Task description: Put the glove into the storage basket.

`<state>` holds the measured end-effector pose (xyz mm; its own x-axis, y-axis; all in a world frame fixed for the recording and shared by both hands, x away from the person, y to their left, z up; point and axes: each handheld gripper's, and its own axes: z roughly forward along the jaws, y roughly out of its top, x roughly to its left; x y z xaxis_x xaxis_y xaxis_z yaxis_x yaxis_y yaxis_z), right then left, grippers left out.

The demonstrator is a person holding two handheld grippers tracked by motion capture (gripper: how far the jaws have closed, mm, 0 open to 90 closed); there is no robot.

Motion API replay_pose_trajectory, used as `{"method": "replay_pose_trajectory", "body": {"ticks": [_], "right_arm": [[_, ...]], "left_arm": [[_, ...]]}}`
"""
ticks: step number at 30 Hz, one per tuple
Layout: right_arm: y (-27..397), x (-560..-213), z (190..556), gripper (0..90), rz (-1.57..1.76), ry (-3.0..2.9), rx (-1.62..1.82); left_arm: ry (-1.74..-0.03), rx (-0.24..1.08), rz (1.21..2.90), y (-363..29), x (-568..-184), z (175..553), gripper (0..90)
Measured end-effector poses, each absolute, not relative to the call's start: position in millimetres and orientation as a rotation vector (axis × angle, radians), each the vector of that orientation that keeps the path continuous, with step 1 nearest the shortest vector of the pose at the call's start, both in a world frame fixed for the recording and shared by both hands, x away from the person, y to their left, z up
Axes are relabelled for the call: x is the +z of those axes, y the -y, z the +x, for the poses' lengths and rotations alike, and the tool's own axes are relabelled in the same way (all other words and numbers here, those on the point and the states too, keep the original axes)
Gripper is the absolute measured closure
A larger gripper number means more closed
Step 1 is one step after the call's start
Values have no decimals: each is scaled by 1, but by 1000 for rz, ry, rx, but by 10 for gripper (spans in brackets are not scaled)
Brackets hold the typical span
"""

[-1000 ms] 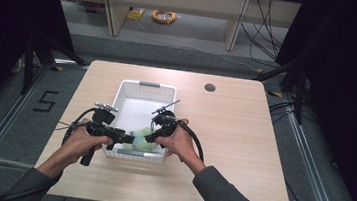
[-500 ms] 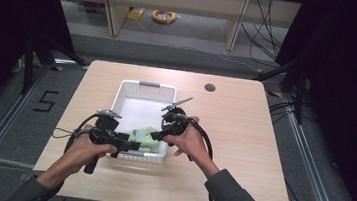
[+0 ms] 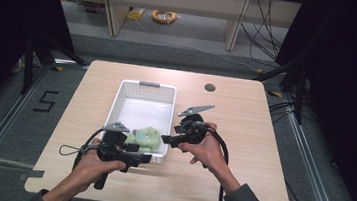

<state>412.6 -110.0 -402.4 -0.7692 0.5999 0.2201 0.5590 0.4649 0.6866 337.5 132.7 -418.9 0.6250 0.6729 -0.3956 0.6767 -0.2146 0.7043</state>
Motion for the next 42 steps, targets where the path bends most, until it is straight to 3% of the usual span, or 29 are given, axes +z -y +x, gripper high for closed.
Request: {"method": "replay_pose_trajectory", "body": {"ticks": [17,42], "right_arm": [[164,-411,378,315,1100,-2533,1308],[201,-443,345,262,1141,-2500,1396]], "left_arm": [[-961,47,1938,-105,-438,311,228],[-864,60,2002,-100,-461,296,222]]}}
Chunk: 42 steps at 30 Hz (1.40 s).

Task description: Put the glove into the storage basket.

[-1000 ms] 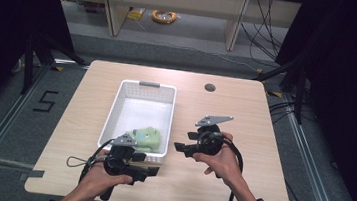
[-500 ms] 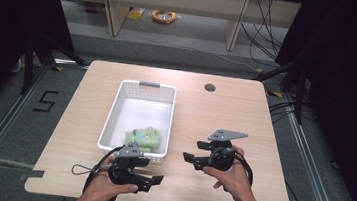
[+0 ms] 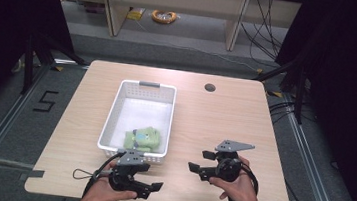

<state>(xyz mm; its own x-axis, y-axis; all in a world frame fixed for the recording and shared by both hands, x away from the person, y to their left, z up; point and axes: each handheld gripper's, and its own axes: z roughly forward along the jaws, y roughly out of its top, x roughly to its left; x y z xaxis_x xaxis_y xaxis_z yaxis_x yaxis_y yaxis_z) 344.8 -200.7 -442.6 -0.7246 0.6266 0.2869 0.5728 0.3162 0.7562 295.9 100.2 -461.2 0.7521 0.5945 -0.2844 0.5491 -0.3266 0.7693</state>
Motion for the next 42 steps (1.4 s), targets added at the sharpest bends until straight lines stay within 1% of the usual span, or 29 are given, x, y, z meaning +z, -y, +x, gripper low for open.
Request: {"method": "replay_pose_trajectory", "body": {"ticks": [8,11,14,15,16,18,23,24,26,27,31,32,33,38,39,40,41,42], "right_arm": [[210,-451,333,240,1228,-2491,1382],[213,-456,331,209,1169,-2481,1414],[215,-459,323,159,1160,-2483,1439],[215,-459,323,159,1160,-2483,1439],[215,-460,322,160,1152,-2488,1445],[218,-462,321,159,1106,-2482,1445],[221,-467,314,159,1129,-2485,1428],[222,-469,310,159,1158,-2480,1396],[223,-471,311,160,1109,-2481,1406],[223,-472,309,160,1108,-2491,1407],[227,-476,301,159,1108,-2500,1363],[227,-476,301,159,1108,-2500,1363],[226,-478,300,160,1116,-2496,1381],[230,-482,292,159,1129,-2504,1347],[233,-485,292,159,1082,-2501,1349],[233,-485,292,159,1082,-2501,1349],[232,-486,289,159,1122,-2503,1359],[233,-486,287,159,1124,-2507,1342]], "left_arm": [[-878,51,1998,-103,-470,293,222],[-881,53,1991,-106,-472,291,222],[-878,61,1994,-107,-475,290,216],[-897,49,1977,-107,-476,288,216],[-887,66,2006,-109,-477,289,216],[-877,64,1985,-108,-479,287,215],[-899,55,1987,-111,-482,283,206],[-886,69,1986,-111,-484,283,199],[-874,76,1991,-112,-486,282,197],[-896,88,1986,-112,-487,280,194],[-897,73,1986,-114,-492,277,170],[-883,93,2009,-115,-493,277,170],[-892,82,1989,-114,-494,275,169],[-868,116,2024,-116,-497,272,157],[-871,118,2015,-115,-499,271,157],[-866,128,2043,-117,-499,271,157],[-882,119,2021,-115,-500,269,157],[-865,139,2036,-116,-499,269,157]]}}
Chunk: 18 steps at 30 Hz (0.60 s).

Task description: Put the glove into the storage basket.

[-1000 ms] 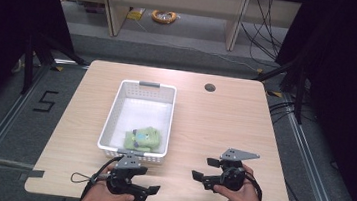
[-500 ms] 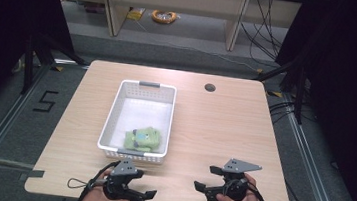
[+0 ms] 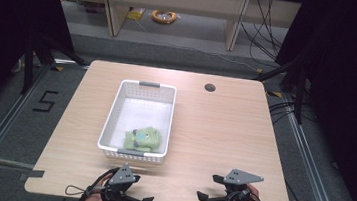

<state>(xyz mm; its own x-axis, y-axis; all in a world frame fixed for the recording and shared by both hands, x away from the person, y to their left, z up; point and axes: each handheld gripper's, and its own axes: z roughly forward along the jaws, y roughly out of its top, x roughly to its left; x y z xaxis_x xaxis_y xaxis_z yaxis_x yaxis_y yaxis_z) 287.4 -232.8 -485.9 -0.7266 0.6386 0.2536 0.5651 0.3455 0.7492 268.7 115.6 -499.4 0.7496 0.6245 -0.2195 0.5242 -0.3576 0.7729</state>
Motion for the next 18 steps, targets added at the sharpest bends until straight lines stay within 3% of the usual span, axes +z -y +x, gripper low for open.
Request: {"method": "replay_pose_trajectory", "body": {"ticks": [18], "right_arm": [[238,-496,267,159,1089,-2504,1247]], "left_arm": [[-825,147,2135,-107,-509,253,158]]}}
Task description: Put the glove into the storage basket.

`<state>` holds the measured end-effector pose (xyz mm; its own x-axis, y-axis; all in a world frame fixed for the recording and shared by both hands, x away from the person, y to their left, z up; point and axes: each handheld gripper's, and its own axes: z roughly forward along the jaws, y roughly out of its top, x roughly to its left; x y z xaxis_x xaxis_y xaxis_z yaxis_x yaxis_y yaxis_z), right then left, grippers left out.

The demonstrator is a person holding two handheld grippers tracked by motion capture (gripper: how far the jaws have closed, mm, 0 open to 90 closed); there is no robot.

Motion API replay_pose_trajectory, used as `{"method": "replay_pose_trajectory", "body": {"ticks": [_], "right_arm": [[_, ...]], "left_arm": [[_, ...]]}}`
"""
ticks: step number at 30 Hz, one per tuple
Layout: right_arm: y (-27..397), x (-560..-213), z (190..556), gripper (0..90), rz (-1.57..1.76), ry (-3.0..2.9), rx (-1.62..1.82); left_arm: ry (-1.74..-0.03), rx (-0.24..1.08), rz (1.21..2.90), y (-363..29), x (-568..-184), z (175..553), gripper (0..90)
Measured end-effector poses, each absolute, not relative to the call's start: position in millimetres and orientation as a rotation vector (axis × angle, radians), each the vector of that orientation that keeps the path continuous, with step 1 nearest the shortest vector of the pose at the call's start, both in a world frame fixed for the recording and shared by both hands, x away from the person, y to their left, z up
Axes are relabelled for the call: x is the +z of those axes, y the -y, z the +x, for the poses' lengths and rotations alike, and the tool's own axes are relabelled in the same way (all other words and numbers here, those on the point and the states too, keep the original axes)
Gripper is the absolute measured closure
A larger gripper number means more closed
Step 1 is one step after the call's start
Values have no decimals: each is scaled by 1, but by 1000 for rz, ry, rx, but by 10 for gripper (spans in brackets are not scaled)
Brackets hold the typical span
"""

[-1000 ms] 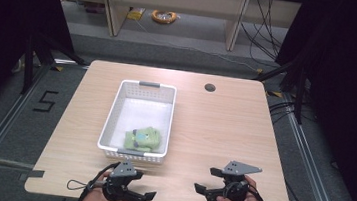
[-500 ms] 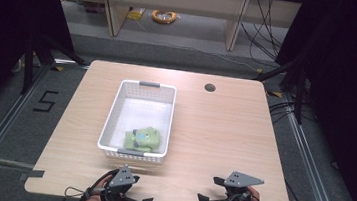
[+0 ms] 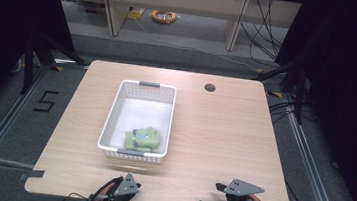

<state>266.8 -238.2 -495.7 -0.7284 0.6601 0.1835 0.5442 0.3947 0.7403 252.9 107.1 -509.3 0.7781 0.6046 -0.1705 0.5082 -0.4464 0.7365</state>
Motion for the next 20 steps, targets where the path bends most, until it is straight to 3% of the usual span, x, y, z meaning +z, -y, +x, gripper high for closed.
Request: {"method": "replay_pose_trajectory", "body": {"ticks": [20], "right_arm": [[238,-499,264,160,1028,-2530,1221]], "left_arm": [[-841,154,2150,-110,-510,256,158]]}}
